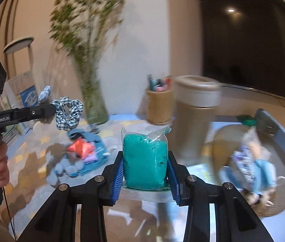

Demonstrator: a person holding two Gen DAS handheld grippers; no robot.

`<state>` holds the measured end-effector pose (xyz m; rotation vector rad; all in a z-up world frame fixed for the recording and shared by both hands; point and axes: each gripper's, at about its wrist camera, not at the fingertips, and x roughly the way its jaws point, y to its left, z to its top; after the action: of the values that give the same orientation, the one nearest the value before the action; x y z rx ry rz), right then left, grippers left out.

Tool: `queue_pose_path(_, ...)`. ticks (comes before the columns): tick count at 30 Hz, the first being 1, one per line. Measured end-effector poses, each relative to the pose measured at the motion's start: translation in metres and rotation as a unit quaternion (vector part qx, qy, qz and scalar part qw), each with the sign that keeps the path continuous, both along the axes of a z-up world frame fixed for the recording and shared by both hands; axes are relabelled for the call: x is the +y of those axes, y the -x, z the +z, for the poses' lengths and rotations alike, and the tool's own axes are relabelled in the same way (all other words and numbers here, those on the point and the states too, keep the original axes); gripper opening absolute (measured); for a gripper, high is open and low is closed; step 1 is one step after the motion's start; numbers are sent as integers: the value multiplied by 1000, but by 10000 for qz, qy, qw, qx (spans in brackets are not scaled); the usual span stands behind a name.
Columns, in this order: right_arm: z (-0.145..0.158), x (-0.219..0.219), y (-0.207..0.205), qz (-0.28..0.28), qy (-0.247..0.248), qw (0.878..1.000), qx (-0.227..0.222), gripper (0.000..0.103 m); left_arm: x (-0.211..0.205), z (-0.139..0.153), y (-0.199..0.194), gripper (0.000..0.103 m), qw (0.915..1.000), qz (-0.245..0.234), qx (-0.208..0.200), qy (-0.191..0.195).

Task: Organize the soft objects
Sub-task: 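Carry the plush bear and green bag over the glass plate, then open both tools to drop the bear and green bag onto the plate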

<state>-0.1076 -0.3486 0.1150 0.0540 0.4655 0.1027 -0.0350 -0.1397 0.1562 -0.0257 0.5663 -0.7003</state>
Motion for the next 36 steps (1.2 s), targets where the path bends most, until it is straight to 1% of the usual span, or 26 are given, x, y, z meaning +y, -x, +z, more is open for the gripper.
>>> queue_pose_path(1, 1, -6, 5, -108, 29, 9999, -24, 39, -13, 3, 6, 42, 9999, -148, -51, -13)
queue_pose_path(2, 2, -15, 8, -310, 124, 9994, -48, 39, -32, 7, 11, 42, 9992, -389, -100, -20)
queue_pose_path(4, 3, -33, 15, -665, 293, 9973, -59, 39, -61, 11, 19, 42, 9972, -723, -171, -41)
queue_pose_path(6, 7, -57, 20, -924, 271, 9953, -46, 39, -93, 14, 24, 42, 9939, -1080, -198, -31)
queue_pose_path(9, 12, -95, 25, -1250, 29, 9922, -31, 39, -138, 15, 31, 42, 9890, -1439, -288, -198)
queue_pose_path(10, 14, -113, 27, -1367, -149, 9905, -37, 39, -148, 13, 35, 42, 9874, -1522, -350, -273)
queue_pose_path(13, 13, -148, 33, -1564, -522, 9863, -50, 39, -181, 0, 47, 42, 9817, -1787, -415, -519)
queue_pose_path(15, 8, -179, 33, -1756, -802, 9812, 46, 39, -201, -7, 41, 42, 9808, -1847, -300, -553)
queue_pose_path(16, 6, -186, 32, -1814, -873, 9795, 89, 39, -209, -8, 36, 42, 9818, -1802, -253, -539)
queue_pose_path(19, 4, -216, 24, -1935, -1279, 9725, 215, 39, -237, -2, 19, 42, 9867, -1517, -231, -536)
queue_pose_path(20, 5, -222, 22, -1962, -1374, 9706, 217, 39, -249, -1, 12, 42, 9879, -1412, -234, -602)
queue_pose_path(22, 7, -230, 12, -2061, -1460, 9672, 266, 39, -270, -3, 0, 42, 9891, -1252, -162, -751)
queue_pose_path(24, 7, -242, 1, -2342, -1444, 9603, 464, 39, -290, -10, -6, 42, 9891, -1196, -106, -848)
queue_pose_path(26, 4, -250, -6, -2470, -1459, 9562, 590, 39, -304, -17, -7, 42, 9885, -1167, -105, -953)
queue_pose_path(28, -1, -259, -13, -2572, -1519, 9516, 728, 39, -314, -22, -6, 45, 9874, -1156, -204, -1058)
queue_pose_path(29, -3, -261, -15, -2573, -1546, 9508, 764, 39, -317, -25, -7, 49, 9868, -1128, -253, -1133)
queue_pose_path(30, -6, -265, -17, -2561, -1630, 9489, 867, 41, -323, -28, -9, 58, 9856, -1138, -231, -1232)
queue_pose_path(31, -10, -269, -19, -2516, -1722, 9473, 985, 51, -325, -30, -9, 62, 9849, -1174, -168, -1259)
queue_pose_path(32, -15, -272, -20, -2479, -1823, 9454, 1077, 57, -327, -30, -6, 72, 9838, -1250, -79, -1280)
queue_pose_path(33, -18, -274, -18, -2488, -1881, 9436, 1108, 57, -326, -31, -6, 80, 9826, -1340, 21, -1284)
queue_pose_path(36, -28, -282, -8, -2344, -2206, 9394, 1178, 57, -318, -33, 4, 81, 9820, -1394, 39, -1275)
